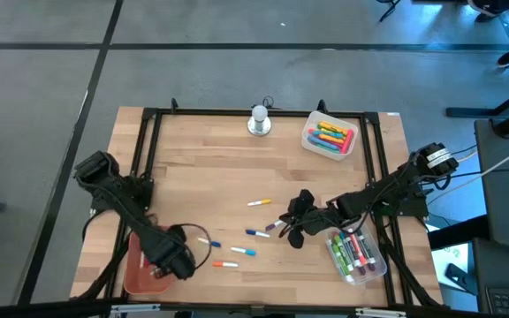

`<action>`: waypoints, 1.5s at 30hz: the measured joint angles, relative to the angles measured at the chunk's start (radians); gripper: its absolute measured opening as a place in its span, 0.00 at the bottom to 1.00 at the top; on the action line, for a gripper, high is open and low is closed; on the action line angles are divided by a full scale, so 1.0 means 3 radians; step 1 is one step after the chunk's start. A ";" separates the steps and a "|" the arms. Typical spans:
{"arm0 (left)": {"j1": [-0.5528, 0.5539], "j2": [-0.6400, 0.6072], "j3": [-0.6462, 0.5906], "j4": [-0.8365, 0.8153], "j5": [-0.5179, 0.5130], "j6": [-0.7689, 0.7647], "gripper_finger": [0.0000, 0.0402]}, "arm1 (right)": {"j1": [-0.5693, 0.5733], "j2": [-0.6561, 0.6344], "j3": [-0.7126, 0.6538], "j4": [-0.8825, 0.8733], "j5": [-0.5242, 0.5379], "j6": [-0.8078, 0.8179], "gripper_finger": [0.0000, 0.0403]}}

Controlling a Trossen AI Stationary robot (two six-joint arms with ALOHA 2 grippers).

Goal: Pick & Place Markers
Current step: Put the small blue highlighter pen into the orange bin

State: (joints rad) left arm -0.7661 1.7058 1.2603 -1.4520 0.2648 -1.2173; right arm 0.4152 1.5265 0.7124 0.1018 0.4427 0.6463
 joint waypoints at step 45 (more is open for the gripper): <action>0.0517 0.0219 -0.1133 0.3193 -0.1358 0.2420 0.14 | -0.0035 0.0014 0.0000 0.0008 0.0025 0.0111 0.04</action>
State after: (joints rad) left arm -0.6112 1.7716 0.9203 -0.4941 -0.1427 -0.4911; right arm 0.4047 1.5308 0.7124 0.1041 0.4502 0.6797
